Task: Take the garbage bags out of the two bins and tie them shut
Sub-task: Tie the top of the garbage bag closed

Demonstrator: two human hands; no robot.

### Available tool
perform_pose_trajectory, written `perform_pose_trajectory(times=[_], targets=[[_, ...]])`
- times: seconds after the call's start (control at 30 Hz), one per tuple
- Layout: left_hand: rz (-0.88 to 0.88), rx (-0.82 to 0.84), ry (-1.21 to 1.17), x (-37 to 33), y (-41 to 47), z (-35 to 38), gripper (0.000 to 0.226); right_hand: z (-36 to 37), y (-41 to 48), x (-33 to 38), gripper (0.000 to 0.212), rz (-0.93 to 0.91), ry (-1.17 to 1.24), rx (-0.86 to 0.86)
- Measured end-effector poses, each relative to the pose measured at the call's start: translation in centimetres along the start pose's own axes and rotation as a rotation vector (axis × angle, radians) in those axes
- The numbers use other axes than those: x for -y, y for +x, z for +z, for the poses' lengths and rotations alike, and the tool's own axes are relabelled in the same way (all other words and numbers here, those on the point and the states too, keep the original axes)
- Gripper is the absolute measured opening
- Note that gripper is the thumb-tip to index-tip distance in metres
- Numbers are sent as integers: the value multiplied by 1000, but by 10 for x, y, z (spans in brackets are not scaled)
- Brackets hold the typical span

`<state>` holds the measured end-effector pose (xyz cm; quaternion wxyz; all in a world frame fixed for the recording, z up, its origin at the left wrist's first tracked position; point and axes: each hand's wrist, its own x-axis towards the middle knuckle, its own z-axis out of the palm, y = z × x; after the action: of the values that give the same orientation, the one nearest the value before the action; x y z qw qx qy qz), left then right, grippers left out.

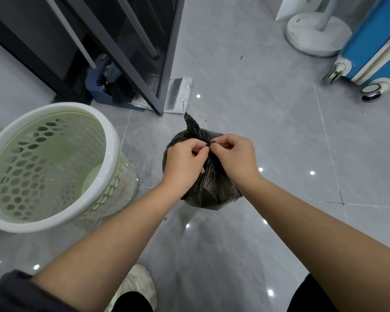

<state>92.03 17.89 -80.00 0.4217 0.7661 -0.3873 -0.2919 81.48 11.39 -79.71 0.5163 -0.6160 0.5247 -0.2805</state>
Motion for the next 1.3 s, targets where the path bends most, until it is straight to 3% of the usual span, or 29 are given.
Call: perform_pose_trajectory(times=[0.2, 0.33, 0.4, 0.67, 0.9, 1.3], targets=[[-46, 65, -57, -5, 8, -13, 10, -3, 0, 4, 13, 75, 86, 167], [5, 122, 7, -4, 10, -23, 10, -10, 2, 7, 7, 308, 324, 474], [60, 128, 45, -3, 11, -26, 16, -11, 4, 4, 15, 361, 386, 541], [166, 47, 39, 2, 6, -26, 23, -1, -3, 8, 14, 479, 462, 354], [198, 19, 15, 2, 4, -24, 9, -2, -5, 13, 16, 428, 498, 336], [-66, 20, -102, -21, 6, -9, 4, -1, -6, 8, 9, 281, 411, 154]])
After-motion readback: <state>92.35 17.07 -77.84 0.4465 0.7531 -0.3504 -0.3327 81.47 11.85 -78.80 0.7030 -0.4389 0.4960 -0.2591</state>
